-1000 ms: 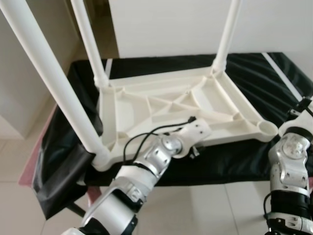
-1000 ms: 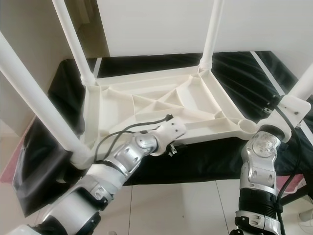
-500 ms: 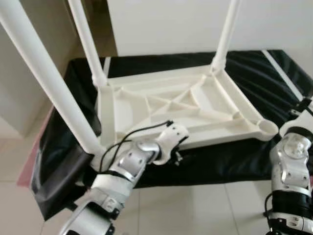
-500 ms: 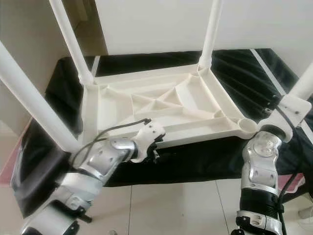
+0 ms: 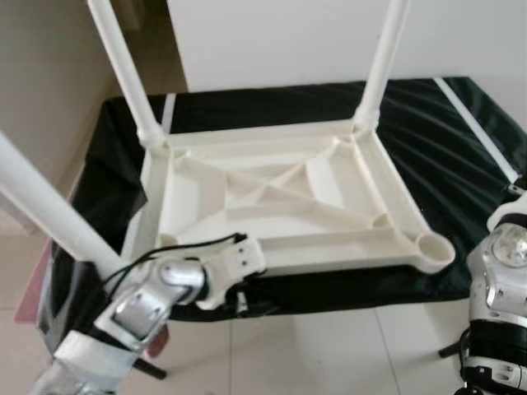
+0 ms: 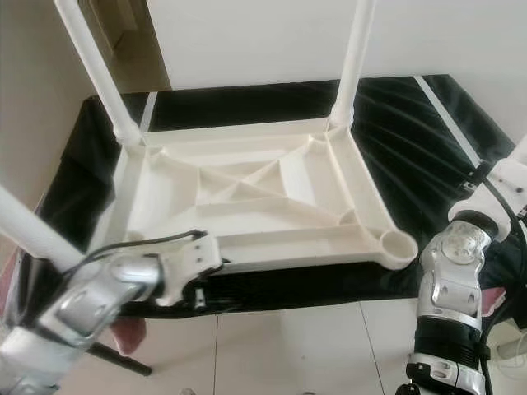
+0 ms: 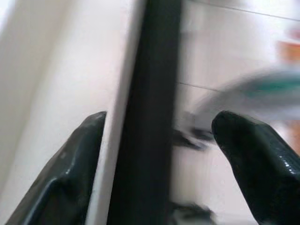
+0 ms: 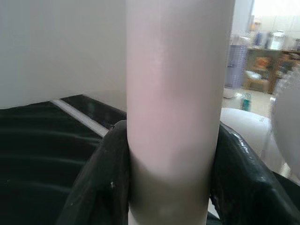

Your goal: Building children table

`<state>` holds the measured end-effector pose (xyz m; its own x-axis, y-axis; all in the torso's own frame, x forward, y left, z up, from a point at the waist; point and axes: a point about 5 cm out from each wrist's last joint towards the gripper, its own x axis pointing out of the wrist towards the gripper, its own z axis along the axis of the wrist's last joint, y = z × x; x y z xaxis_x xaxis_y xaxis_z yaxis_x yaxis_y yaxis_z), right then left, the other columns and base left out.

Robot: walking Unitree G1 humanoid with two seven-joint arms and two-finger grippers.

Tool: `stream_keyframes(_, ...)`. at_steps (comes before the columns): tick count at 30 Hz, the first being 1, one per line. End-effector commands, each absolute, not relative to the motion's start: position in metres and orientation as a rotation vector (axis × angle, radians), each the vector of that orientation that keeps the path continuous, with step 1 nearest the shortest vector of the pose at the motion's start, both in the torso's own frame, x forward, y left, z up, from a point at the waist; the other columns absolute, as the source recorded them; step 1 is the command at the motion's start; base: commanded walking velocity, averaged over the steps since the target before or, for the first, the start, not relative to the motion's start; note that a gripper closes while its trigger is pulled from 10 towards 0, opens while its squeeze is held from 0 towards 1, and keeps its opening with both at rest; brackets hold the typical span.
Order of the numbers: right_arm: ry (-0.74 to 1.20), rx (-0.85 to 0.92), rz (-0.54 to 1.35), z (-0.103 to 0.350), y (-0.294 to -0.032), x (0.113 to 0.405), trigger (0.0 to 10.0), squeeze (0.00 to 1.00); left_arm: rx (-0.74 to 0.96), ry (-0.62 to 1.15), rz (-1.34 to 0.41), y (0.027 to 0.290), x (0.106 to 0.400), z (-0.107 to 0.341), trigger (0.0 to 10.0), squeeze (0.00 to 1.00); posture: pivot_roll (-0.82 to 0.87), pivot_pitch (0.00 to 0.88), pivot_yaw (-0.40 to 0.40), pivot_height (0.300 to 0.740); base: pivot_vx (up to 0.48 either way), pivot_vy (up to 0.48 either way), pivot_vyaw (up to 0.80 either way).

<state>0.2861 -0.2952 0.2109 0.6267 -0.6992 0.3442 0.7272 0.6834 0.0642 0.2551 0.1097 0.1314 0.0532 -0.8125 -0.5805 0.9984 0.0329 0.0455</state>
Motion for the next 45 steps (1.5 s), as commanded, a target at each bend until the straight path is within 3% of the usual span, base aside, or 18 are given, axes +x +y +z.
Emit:
stream_keyframes(1,-0.346,-0.079,-0.794,0.213,-0.295,0.289,10.0,0.0,0.495,0.55,-1.509,0.128,0.248,0.123,10.0,0.0,-0.03,0.087,0.02,0.74,0.0,0.0,0.0)
stream_keyframes(7,-0.314,-0.082,-0.75,0.213,-0.292,0.294,10.0,0.0,0.473,0.48,-1.405,0.127,0.255,0.127,10.0,0.0,-0.04,0.084,0.018,0.74,0.0,0.0,0.0)
stream_keyframes(9,-0.228,-0.071,-0.706,0.207,-0.289,0.3,10.0,0.0,0.395,0.355,-1.318,0.112,0.26,0.135,10.0,0.0,-0.04,0.082,0.017,0.74,0.0,0.0,0.0)
stream_keyframes(14,-0.191,-0.062,-0.686,0.204,-0.289,0.302,10.0,0.0,0.353,0.313,-1.277,0.105,0.261,0.138,10.0,0.0,-0.04,0.081,0.014,0.74,0.0,0.0,0.0)
stream_keyframes(17,-0.069,-0.171,-0.664,0.206,-0.294,0.31,10.0,0.0,0.144,0.171,-1.172,0.076,0.263,0.149,10.0,0.0,-0.04,0.075,0.002,0.74,0.0,0.0,0.0)
stream_keyframes(19,-0.049,-0.185,-0.675,0.206,-0.296,0.311,10.0,0.0,0.119,0.159,-1.151,0.074,0.265,0.15,10.0,0.0,-0.04,0.075,0.002,0.74,0.0,0.0,0.0)
stream_keyframes(29,0.172,-0.156,-0.662,0.213,-0.303,0.326,10.0,0.0,-0.023,0.104,-1.14,0.056,0.269,0.169,10.0,0.0,-0.04,0.06,-0.012,0.74,0.0,0.0,0.0)
stream_keyframes(35,0.257,-0.244,-0.61,0.22,-0.307,0.333,10.0,0.0,-0.077,0.053,-1.16,0.038,0.261,0.181,10.0,0.0,-0.04,0.052,-0.021,0.74,0.0,0.0,0.0)
stream_keyframes(45,0.49,-0.295,-0.478,0.216,-0.317,0.339,10.0,0.0,-0.052,0.006,-1.212,0.023,0.251,0.194,10.0,0.0,-0.04,0.046,-0.033,0.74,0.0,0.0,0.0)
